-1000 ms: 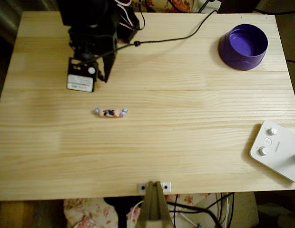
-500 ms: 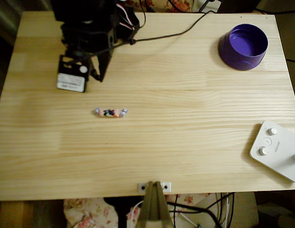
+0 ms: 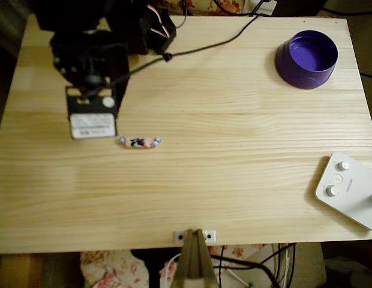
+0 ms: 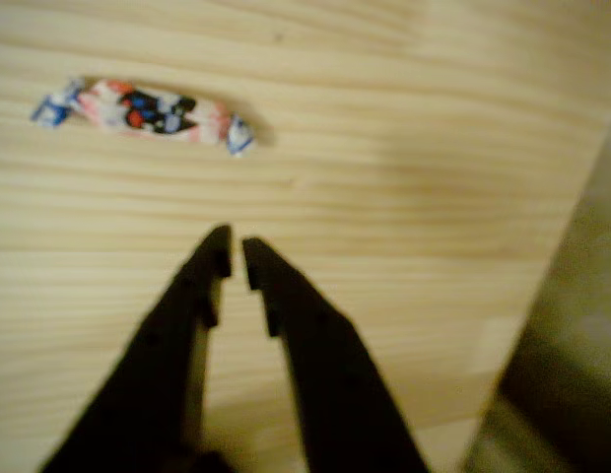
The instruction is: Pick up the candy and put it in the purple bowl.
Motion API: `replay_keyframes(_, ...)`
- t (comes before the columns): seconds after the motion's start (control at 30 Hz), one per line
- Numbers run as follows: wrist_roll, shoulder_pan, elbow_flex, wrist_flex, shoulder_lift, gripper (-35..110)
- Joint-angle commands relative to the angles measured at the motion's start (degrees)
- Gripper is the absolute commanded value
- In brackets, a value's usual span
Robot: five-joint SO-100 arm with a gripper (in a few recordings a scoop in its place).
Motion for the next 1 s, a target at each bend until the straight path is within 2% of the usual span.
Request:
replay_keyframes(0.0, -5.1, -0.8, -10.8, -0.7, -4.7, -1)
replay_keyframes(0.33, -24.4, -5.0, -19.3, 1.4, -14.9, -1)
replay_keyframes(0.6, -40.9, -6.2, -28.7, 11.3, -26.5, 1)
replay_keyframes(0.73, -45.0, -6.4, -34.0, 15.6, -32.0, 2)
replay_keyframes(0.97, -51.8, -6.0, -38.4, 17.3, -37.7, 3)
